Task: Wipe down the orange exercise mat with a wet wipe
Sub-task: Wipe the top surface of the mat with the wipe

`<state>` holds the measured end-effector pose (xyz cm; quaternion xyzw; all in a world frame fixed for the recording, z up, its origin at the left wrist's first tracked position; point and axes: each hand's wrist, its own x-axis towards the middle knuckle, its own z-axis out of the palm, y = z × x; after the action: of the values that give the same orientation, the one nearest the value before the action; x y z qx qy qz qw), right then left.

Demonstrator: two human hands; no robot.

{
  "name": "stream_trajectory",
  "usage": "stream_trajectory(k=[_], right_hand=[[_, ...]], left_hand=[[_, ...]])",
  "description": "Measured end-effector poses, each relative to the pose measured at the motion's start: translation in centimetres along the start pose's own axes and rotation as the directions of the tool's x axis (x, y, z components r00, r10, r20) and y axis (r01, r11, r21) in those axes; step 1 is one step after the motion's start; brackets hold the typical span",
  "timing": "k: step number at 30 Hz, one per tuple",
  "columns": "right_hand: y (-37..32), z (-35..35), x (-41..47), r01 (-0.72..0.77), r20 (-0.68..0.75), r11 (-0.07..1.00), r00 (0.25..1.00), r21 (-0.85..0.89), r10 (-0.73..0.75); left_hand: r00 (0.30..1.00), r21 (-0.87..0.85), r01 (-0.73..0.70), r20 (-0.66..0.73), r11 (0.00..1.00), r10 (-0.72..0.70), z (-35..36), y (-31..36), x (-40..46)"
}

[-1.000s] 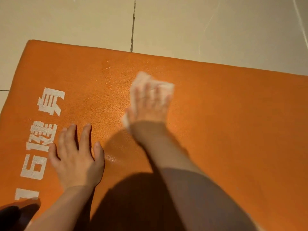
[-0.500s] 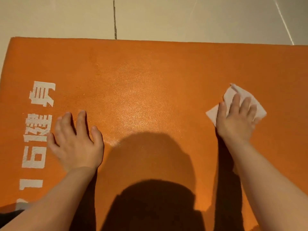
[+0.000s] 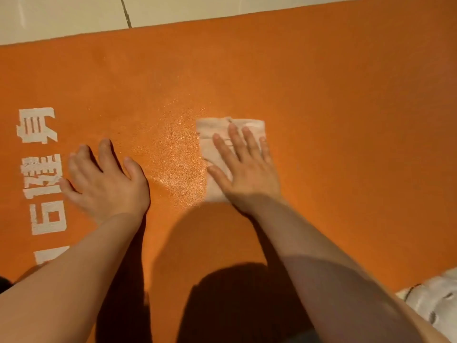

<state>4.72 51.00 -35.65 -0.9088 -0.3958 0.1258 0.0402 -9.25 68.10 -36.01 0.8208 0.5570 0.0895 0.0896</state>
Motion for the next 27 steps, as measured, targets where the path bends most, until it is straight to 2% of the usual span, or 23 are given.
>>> stream_trajectory(k=[2,4,6,7,9,11,13,16,18,19,21,22,24,26,27], right_hand=[[5.7,-0.8,-1.5,-0.291,-0.066,0.955,0.955,-0.049,0.288],[10.1,-1.7,-4.4,-0.540,-0.028,0.842,0.841,0.011,0.540],[10.6,-2.0,-6.4,-0.668,0.029,0.740,0.744,0.085,0.668],[9.5,-1.9,-6.6,-0.686,0.033,0.721,0.726,0.092,0.687],[5.1,-0.6,-6.1,-0.623,-0.008,0.779,0.781,0.075,0.625],[-1.0,0.8,-5.9,-0.447,-0.027,0.893,0.893,0.049,0.449],[-7.2,2.4,-7.1,-0.237,-0.006,0.971,0.971,0.026,0.238],[-11.7,3.1,-10.8,-0.026,-0.008,0.994,1.000,0.103,0.027],[-9.3,3.1,-12.3,0.036,0.081,0.999,0.996,0.017,-0.037],[-7.4,2.9,-12.9,-0.003,0.097,1.000,0.995,-0.012,0.004],[-3.1,2.1,-14.2,-0.226,0.000,0.974,0.974,-0.019,0.226],[-0.6,1.8,-15.3,-0.356,-0.017,0.935,0.935,-0.014,0.355],[3.7,1.2,-18.1,-0.580,0.094,0.814,0.813,0.030,0.575],[5.9,0.2,-20.6,-0.722,0.152,0.690,0.689,0.049,0.709],[5.9,0.1,-21.1,-0.749,0.144,0.661,0.661,0.054,0.737]], left_hand=[[1.000,0.003,-0.006,0.017,1.000,0.006,-0.2,-0.1,0.1],[0.999,0.004,-0.019,0.027,1.000,0.019,-0.3,-0.1,0.2],[0.998,0.007,-0.039,0.048,0.999,0.038,-0.6,-0.1,0.3],[0.997,-0.001,-0.046,0.068,0.999,0.046,-0.8,-0.3,0.2],[0.991,-0.060,-0.062,0.114,0.996,0.069,-1.4,-0.7,0.2],[0.976,-0.132,-0.110,0.171,0.985,0.132,-2.4,-1.5,-0.7],[0.946,-0.161,-0.214,0.211,0.963,0.245,-3.6,-3.2,-2.7],[0.906,-0.169,-0.293,0.266,0.941,0.330,-5.8,-6.8,-8.0],[0.880,-0.119,-0.295,0.354,0.948,0.318,-7.5,-9.2,-11.5],[0.850,-0.083,-0.300,0.428,0.950,0.306,-8.3,-10.3,-12.9],[0.770,-0.023,-0.312,0.580,0.950,0.267,-9.4,-11.7,-14.8],[0.738,-0.006,-0.329,0.623,0.944,0.261,-9.6,-12.2,-15.1],[0.673,0.006,-0.367,0.692,0.930,0.261,-10.0,-12.4,-14.7],[0.601,0.002,-0.400,0.755,0.916,0.261,-10.3,-12.2,-13.7],[0.567,0.008,-0.423,0.783,0.906,0.258,-10.6,-12.0,-13.1]])
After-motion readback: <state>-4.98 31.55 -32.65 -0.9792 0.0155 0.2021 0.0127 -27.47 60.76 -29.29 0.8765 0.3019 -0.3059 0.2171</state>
